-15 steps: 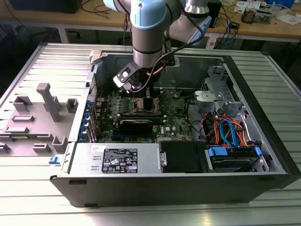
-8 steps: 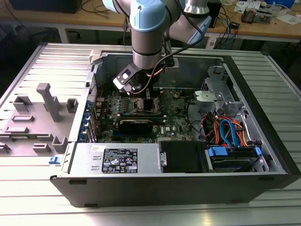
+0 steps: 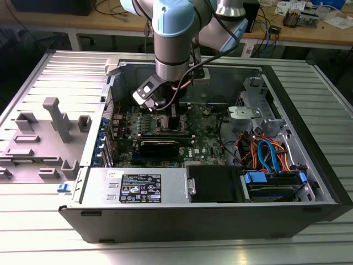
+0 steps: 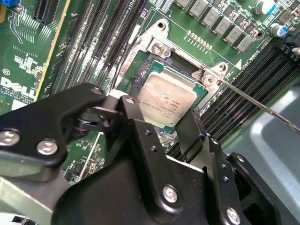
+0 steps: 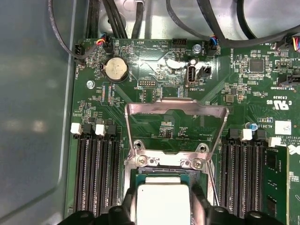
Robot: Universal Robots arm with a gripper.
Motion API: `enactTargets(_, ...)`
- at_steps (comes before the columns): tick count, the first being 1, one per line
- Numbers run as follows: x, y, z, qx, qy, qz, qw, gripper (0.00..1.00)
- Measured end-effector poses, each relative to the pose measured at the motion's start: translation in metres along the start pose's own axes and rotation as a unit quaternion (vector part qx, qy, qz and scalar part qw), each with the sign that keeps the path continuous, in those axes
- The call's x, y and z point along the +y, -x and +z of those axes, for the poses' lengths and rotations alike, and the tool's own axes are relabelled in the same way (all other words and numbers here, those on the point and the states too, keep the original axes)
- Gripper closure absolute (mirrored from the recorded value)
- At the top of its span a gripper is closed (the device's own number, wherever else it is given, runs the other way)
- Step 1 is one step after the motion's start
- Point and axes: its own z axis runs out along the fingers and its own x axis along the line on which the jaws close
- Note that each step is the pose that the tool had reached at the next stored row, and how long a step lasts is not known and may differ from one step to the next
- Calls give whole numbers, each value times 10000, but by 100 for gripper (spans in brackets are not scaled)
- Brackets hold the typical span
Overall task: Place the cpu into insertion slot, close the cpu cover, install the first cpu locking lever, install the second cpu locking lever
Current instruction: 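Place the cpu into insertion slot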
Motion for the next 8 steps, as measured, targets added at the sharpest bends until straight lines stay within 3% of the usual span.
enactTargets(4, 4, -5, -25, 4, 7, -1, 10000, 46)
enactTargets(8, 3, -3, -50, -22, 1, 8, 10000, 46)
